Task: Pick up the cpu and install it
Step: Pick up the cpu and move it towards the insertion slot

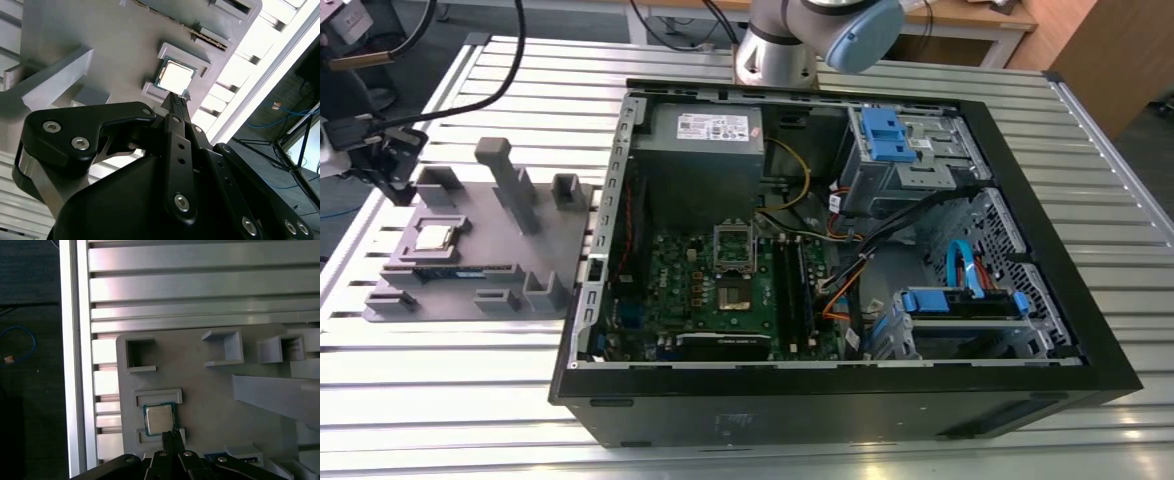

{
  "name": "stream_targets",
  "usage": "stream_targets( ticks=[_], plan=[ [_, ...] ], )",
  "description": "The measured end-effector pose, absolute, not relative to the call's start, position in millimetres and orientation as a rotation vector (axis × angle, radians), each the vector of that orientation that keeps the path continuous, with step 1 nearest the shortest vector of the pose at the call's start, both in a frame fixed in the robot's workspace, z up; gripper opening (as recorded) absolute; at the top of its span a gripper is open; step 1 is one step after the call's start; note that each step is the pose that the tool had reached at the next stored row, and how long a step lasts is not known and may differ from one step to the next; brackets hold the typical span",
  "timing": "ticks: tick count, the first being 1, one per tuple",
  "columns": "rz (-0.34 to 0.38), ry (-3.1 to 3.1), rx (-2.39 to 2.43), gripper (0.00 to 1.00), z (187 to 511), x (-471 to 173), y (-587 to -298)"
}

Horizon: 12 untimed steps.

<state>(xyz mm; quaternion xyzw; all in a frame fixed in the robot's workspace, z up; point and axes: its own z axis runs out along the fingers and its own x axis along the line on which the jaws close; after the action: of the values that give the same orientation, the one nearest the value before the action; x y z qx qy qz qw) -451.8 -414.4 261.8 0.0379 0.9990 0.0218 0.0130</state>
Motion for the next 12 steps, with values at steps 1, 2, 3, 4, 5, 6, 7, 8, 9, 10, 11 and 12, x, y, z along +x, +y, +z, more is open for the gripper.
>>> stream_targets(
  ticks=[1,2,3,4,5,6,7,8,9,10,11,12],
  plan=[
    [0.068,3.113,0.118,0.11,261.0,-452.2,-414.4],
    [0.068,3.113,0.118,0.11,260.1,-452.6,-414.4],
    [0.068,3.113,0.118,0.11,258.9,-452.9,-414.4],
    [0.068,3.113,0.118,0.11,257.8,-453.1,-414.4],
    [0.068,3.113,0.118,0.11,256.7,-453.2,-414.4],
    [0.068,3.113,0.118,0.11,255.6,-453.3,-414.4],
    [0.068,3.113,0.118,0.11,254.7,-453.4,-414.4],
    [0.068,3.113,0.118,0.11,254.0,-453.5,-414.4],
    [0.068,3.113,0.118,0.11,253.6,-453.5,-414.4],
    [0.068,3.113,0.118,0.11,253.5,-453.5,-414.4],
    [0.068,3.113,0.118,0.11,253.2,-453.5,-414.4],
    [0.068,3.113,0.118,0.11,252.6,-453.5,-414.4]
  ],
)
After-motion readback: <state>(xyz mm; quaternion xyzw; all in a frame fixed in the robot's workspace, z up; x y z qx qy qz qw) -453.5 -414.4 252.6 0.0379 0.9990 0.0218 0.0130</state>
